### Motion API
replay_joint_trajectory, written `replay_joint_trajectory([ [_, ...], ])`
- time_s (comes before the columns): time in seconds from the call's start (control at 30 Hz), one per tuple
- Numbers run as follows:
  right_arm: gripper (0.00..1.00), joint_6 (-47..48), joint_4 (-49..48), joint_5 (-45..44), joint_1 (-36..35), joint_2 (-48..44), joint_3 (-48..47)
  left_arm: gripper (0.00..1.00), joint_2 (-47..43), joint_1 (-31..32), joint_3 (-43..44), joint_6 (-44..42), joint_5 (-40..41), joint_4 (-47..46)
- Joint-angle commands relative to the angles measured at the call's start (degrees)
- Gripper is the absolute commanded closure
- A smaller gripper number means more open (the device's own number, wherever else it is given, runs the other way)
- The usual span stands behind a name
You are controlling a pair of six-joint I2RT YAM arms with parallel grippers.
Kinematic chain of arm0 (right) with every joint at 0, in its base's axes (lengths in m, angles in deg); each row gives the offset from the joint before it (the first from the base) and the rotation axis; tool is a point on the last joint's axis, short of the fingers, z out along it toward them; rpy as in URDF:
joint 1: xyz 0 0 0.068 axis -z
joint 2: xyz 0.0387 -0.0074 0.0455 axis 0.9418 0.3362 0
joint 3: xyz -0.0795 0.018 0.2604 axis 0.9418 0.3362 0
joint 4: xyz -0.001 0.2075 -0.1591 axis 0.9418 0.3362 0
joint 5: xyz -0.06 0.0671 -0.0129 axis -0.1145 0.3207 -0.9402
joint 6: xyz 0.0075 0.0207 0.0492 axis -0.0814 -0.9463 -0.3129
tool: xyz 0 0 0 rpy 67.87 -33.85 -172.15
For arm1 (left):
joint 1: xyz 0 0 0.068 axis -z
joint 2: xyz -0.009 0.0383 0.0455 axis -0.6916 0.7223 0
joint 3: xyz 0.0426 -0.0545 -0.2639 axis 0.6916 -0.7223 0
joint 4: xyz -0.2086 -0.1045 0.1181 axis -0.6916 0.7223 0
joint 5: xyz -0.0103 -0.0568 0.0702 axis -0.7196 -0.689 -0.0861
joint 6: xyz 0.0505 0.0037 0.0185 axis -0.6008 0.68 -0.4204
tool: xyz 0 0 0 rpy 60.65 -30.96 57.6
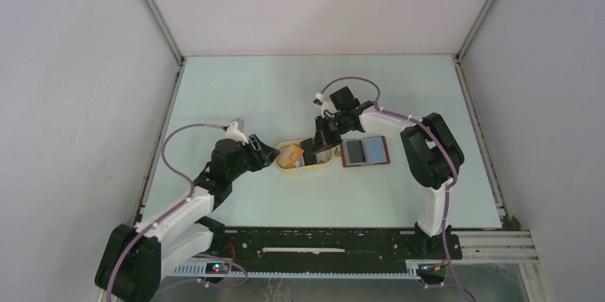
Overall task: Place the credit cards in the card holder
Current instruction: Pick up the credit card from the storage box, then insert the credit card into the card holder.
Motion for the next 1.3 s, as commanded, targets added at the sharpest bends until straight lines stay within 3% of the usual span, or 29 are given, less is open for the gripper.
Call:
replay_joint_trajectory([
  [0.0, 1.00, 7.1, 2.8, 0.8, 0.8, -6.4, -2.1, 0.46, -8.6, 0.3, 0.3, -2.5, 2.8, 1.0],
  [0.23, 1.00, 19.7, 8.6, 13.2, 4.4, -11.3, -2.2, 0.34, -18.0, 0.3, 0.2, -1.4, 3.1, -1.2],
  [0.43, 1.00, 33.3, 18.7, 24.2, 9.8, -15.0, -2.3, 0.29, -15.7, 0.5, -0.2, 2.7, -5.5, -14.5],
  [0.67, 1.00, 49.0, 31.7, 34.0, 19.3, -16.9, 0.3, 0.26, -4.7, 7.9, 5.1, 1.2, -6.9, -21.3],
  [0.83, 1.00, 56.9, 37.1, 37.1, 24.7, -16.8, 2.9, 0.26, 8.7, 13.3, 10.7, 0.8, -7.6, -26.1],
  [1.07, 1.00, 62.1, 41.5, 41.1, 28.6, -13.9, 2.4, 0.26, 27.3, 18.2, 22.8, 2.2, -12.3, -31.1],
  [1.27, 1.00, 66.5, 45.9, 42.1, 29.9, -12.0, 0.9, 0.31, 36.0, 19.4, 27.8, 4.3, -15.0, -33.6],
])
